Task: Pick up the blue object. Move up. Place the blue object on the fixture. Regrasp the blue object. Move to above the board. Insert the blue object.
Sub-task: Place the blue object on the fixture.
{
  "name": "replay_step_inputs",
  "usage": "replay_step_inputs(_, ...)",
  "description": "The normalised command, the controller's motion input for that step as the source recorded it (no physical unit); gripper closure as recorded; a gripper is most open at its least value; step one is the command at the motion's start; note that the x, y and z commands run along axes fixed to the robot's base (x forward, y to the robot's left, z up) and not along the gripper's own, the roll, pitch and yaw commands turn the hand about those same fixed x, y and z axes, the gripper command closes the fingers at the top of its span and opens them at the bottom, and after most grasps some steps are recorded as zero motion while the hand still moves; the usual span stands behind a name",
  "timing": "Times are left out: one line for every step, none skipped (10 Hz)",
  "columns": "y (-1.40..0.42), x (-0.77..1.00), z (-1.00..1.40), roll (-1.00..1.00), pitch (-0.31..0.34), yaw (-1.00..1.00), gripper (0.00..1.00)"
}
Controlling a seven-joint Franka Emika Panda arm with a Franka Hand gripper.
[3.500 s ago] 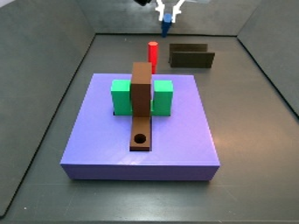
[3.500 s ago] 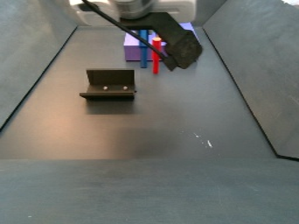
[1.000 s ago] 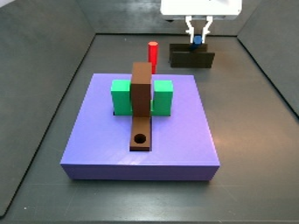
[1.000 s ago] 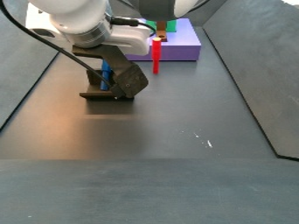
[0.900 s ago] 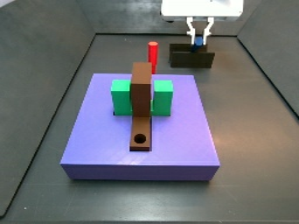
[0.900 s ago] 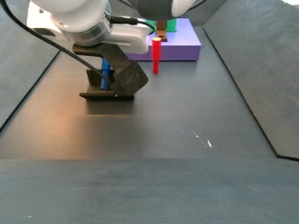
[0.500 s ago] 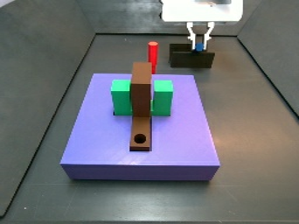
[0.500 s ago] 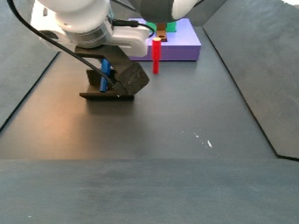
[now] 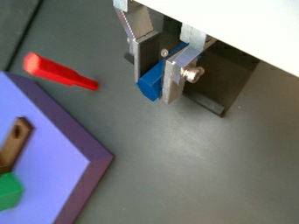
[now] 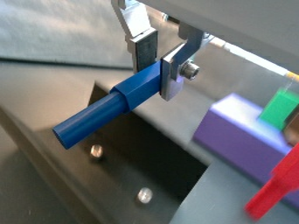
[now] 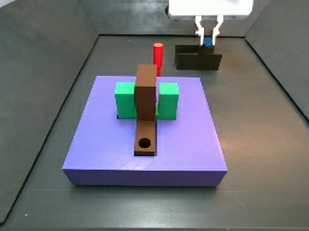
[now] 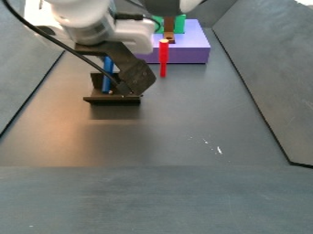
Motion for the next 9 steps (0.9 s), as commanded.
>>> replay_step_inputs(0.0, 0.17, 0.0, -0.11, 0.06, 0.04, 1.0)
replay_step_inputs(0.0, 0.19, 0.0, -0.42, 0.051, 0.05, 1.0)
replay_step_inputs(0.0, 0.17, 0.0, -0.58, 0.0, 0.1, 1.0)
replay_step_inputs(0.0, 0.1, -0.01, -0.62, -0.034, 0.07, 1.0)
replay_step_inputs(0.05, 0.09, -0.05, -0.55, -0.066, 0.05, 1.0)
replay_step_inputs(0.0, 0.12, -0.17, -0.15, -0.143, 0.0, 1.0)
replay_step_inputs(0.0, 0.0, -0.29, 0.0, -0.254, -0.01, 1.0)
replay_step_inputs(0.0, 0.0, -0.2, 0.0, -0.197, 0.0, 1.0)
replay_step_inputs(0.01, 0.0, -0.17, 0.0, -0.18, 0.0, 1.0)
